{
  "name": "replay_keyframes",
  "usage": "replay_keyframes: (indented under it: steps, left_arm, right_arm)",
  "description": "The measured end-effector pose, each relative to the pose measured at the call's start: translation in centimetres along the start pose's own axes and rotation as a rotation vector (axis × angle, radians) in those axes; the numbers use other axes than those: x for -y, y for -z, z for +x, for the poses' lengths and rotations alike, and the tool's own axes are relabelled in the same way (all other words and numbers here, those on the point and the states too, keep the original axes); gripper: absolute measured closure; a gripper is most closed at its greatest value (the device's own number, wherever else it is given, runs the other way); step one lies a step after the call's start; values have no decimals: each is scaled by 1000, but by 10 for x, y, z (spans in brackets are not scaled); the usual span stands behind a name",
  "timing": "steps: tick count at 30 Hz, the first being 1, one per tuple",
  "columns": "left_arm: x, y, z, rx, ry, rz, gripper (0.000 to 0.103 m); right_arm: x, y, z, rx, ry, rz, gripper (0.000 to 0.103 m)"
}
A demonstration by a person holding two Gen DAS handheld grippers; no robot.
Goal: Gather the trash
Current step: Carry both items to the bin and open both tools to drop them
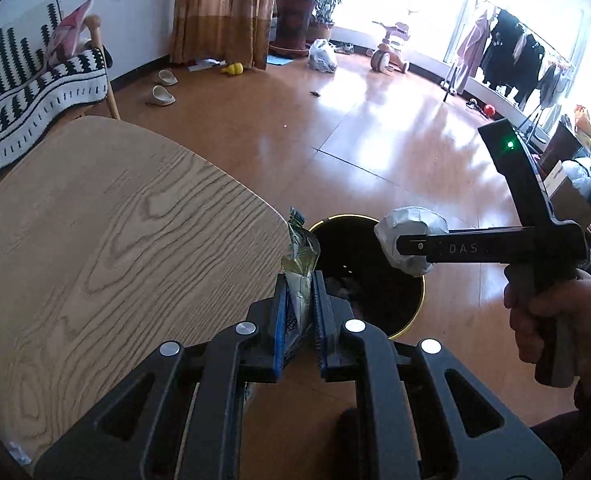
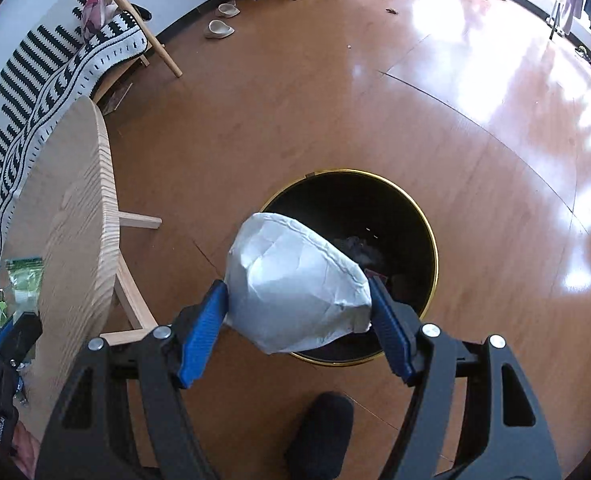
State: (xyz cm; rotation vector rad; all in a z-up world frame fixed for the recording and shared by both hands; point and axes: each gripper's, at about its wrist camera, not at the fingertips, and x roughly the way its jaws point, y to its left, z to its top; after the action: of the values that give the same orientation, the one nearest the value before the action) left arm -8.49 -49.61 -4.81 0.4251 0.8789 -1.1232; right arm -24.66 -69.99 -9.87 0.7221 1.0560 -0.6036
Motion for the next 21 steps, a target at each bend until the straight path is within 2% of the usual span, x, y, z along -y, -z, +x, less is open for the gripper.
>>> replay_keyframes:
  steps: [7,13,21]
  left_arm:
    - [9,-5,8,-1,6,-3,92]
    - [15,-7,14,-6,19,-5,92]
    - [45,-14,46,-52,91,18,92]
  right_arm:
    - [-1,-5,-5,29,-12,-1,33]
    - [5,-6,-12,56,-21,21,20]
    - [35,-5,-43,126,-33,125,18]
